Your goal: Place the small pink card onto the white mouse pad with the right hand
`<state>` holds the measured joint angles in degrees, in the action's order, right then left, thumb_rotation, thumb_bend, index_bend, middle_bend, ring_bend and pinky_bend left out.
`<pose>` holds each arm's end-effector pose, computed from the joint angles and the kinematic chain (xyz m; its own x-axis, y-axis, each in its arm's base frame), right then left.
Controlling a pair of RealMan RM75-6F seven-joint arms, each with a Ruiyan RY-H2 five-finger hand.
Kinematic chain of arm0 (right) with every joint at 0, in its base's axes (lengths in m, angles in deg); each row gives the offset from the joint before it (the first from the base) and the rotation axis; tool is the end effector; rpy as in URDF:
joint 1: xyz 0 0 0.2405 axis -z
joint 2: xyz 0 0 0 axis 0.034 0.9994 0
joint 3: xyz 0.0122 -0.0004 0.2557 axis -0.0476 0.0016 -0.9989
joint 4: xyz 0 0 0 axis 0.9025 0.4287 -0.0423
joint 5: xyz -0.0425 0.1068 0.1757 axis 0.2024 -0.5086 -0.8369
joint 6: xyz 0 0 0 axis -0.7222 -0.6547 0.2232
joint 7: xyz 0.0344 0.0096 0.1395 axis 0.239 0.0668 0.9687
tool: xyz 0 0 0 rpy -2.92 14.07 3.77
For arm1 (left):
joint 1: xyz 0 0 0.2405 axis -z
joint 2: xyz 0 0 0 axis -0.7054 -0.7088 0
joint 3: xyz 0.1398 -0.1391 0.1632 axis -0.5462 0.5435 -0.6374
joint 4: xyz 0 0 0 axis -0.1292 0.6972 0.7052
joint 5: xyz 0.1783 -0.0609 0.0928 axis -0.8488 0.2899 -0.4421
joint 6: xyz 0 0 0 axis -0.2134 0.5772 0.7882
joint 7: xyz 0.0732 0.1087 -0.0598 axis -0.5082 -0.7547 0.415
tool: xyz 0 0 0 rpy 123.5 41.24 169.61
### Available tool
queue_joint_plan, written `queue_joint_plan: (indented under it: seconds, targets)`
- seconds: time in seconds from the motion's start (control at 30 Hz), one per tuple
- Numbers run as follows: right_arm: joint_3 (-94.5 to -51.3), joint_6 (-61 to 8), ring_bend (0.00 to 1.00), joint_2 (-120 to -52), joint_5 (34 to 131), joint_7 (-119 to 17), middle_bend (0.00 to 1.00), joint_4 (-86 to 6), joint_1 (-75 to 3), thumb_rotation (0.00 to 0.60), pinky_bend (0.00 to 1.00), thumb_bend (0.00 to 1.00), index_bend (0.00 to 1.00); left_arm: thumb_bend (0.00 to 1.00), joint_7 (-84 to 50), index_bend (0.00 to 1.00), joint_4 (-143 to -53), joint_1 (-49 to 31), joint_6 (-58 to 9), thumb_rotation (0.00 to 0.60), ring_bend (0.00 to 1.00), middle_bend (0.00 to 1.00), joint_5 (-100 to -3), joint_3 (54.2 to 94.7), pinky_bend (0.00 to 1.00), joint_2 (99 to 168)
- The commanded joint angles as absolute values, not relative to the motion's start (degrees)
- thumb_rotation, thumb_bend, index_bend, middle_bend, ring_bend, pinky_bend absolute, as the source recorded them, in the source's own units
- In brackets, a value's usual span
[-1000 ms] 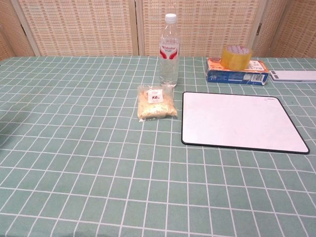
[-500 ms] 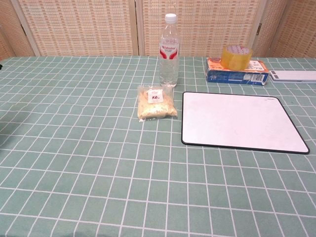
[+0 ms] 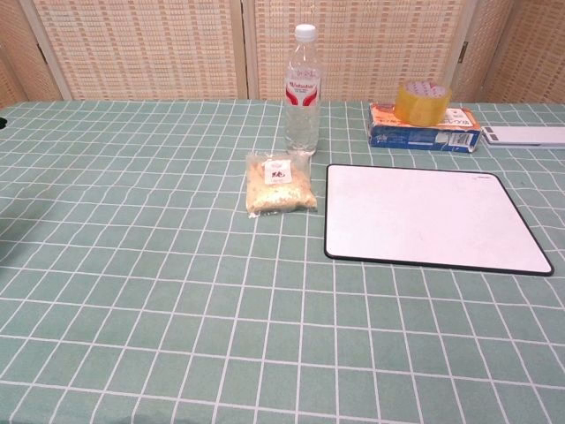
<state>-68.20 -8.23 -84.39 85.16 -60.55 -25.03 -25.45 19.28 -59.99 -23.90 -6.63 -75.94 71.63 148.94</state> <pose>-0.3940 -0.2985 0.0725 0.5462 -0.4382 0.7139 -0.7692 0.0751 0.6345 -0.3480 0.2971 0.0666 0.1640 -0.0810 0.9831 0.9675 -0.1811 -0.1764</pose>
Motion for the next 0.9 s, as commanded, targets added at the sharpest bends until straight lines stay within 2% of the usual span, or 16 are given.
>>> queue_joint_plan:
  seconds: [0.03,0.67,0.9]
  targets:
    - [-68.1,-8.0,0.0,-84.5,85.0,-60.7,0.0,-25.0,-25.6,0.6,0.0,0.11,0.37,0.27,19.3,0.13,-60.0,-23.9,-6.7,0.6,0.0,0.09,-75.9,71.6,0.0,149.0]
    - [-68.0,-7.6,0.0,-83.8,84.1,-60.8,0.0,-26.0,-25.9,0.6,0.0,0.12,0.46,0.27,19.4,0.12,-60.1,-23.9,-6.6,0.6,0.0,0.09,-75.9,71.6,0.0,148.9]
    - [-68.7,-10.5,0.0,-80.6,86.4,-57.9,0.0,-30.6,-25.3,0.6,0.0,0.14,0.46,0.27,19.6,0.12,-60.0,-23.8,-6.7,0.6,0.0,0.09,-75.9,71.7,0.0,148.9]
